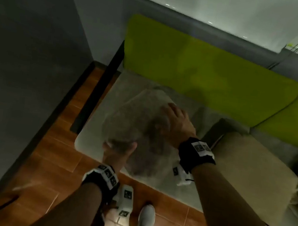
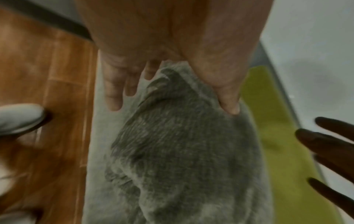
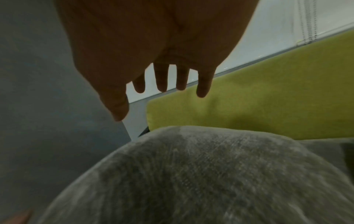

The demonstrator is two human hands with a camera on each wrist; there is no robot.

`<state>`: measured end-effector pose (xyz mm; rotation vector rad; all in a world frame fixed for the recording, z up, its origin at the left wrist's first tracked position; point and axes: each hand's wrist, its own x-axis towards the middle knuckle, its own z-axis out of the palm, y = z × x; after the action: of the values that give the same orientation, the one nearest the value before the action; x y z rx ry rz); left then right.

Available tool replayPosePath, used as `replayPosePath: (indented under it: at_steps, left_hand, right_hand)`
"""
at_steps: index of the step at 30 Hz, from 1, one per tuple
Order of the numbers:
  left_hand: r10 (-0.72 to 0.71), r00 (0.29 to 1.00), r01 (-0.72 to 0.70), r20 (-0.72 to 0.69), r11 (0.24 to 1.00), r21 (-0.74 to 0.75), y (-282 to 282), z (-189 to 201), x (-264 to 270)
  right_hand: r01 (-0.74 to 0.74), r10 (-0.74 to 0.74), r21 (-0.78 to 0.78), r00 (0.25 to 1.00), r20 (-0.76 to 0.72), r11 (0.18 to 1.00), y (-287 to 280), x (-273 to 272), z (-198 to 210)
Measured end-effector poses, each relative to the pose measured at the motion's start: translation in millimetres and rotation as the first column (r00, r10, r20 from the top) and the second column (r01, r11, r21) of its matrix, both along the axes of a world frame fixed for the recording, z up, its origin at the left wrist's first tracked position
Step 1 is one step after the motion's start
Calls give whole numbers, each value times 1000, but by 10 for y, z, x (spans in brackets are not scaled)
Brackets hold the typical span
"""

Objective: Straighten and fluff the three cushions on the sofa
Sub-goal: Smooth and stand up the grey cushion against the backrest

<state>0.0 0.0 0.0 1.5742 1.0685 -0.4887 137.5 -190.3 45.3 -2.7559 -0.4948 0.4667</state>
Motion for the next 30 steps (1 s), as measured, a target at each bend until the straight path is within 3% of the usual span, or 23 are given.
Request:
replayPosePath:
  at_steps: [3,5,7,11,14,19,23,25,30]
  left_hand:
    - [-56,985,45,-162,996,-71,45,-364,32]
    - [-47,980,12,-194,984,-179,91,-573,11]
    - [-26,987,-14,-160,970,-245,142,-723,36]
    - [11,997,-32,-78,964,-266,215,-929,71]
    - [29,999,-36,-30,971,-238,266,-681,161]
    - [-47,984,61,171,995,-80,595,-131,544]
    - [-233,948,231,216,972,37,870,140,857]
    - [-327,919,311,221,944,108,905,264,973]
    - [-365,916,343,167,928,147,833,204,1050]
  right_hand:
    - [139,-144,-93,989,-44,986,80,175,-264]
    - [323,-344,-136,922,-179,936,-34,205,-477]
    - [458,-474,-126,829,-296,880,-170,204,-635]
    - [502,-525,-159,778,-346,850,-236,81,-730]
    - [650,-631,-107,664,-401,752,-168,81,-591]
    - [728,-690,-47,625,-364,684,-22,-141,-157]
    - [898,-723,228,438,-535,375,28,-697,-128]
    - [912,-695,291,410,-591,291,77,-941,-231]
    - [886,-690,305,463,-557,349,92,-1139,-577]
